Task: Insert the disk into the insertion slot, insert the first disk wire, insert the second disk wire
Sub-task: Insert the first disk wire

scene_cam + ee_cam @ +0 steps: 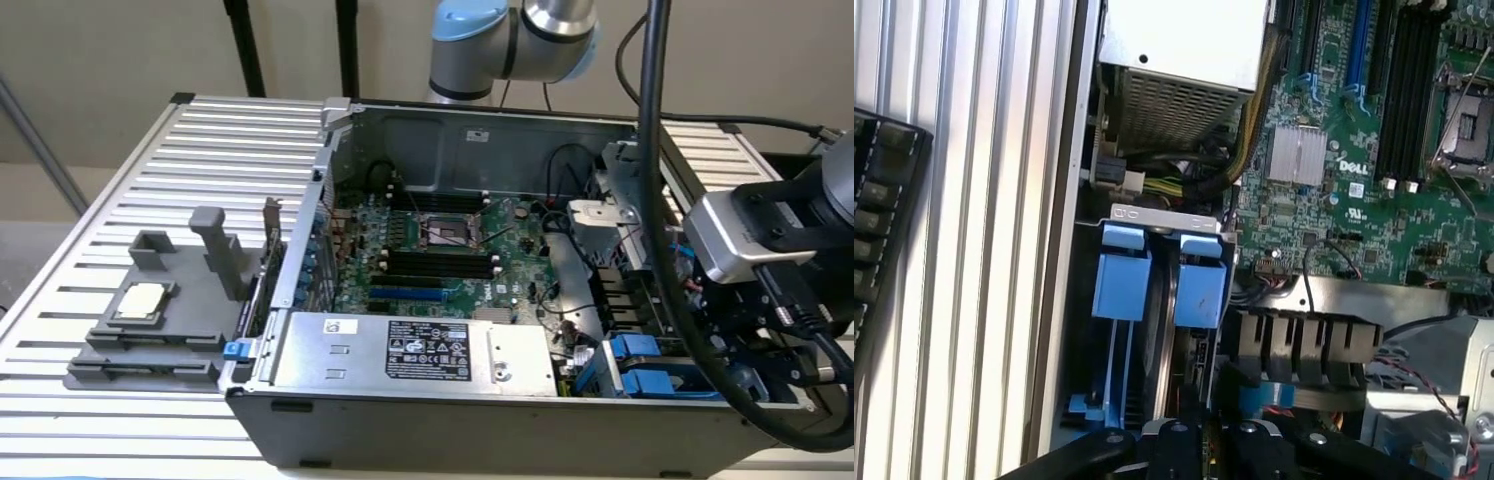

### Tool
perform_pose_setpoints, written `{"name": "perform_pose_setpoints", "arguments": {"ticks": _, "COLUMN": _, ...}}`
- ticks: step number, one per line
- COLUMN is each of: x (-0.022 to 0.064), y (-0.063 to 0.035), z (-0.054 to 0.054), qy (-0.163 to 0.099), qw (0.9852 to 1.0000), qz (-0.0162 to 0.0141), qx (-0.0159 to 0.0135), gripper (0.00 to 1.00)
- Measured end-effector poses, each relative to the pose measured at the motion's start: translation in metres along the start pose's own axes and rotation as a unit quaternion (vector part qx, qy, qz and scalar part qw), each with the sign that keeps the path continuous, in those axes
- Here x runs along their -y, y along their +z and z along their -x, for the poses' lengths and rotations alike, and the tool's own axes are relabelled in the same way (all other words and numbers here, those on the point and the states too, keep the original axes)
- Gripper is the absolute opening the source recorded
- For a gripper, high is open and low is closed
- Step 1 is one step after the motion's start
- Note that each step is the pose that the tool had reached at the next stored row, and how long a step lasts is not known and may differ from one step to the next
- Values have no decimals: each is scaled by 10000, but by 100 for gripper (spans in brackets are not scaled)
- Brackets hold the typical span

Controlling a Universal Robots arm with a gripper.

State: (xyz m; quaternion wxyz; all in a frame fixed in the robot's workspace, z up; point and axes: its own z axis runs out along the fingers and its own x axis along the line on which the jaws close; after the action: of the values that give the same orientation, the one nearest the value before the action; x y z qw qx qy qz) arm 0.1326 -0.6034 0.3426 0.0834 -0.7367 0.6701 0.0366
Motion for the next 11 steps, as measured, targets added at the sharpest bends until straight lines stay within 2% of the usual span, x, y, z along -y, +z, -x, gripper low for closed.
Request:
{"name": "perform_pose_setpoints", "arguments": {"ticks": 3, "x": -12, "y": 12, "z": 4, "qy": -6, "qw": 10000, "qz": -12, "qx": -46, "gripper": 17}}
{"name": "perform_pose_setpoints", "arguments": {"ticks": 4, "x": -12, "y": 16, "z": 7, "qy": -7, "qw": 10000, "qz": -17, "qx": -52, "gripper": 17}}
{"name": "perform_pose_setpoints", "arguments": {"ticks": 11, "x": -12, "y": 31, "z": 19, "qy": 65, "qw": 10000, "qz": -43, "qx": -60, "gripper": 17}}
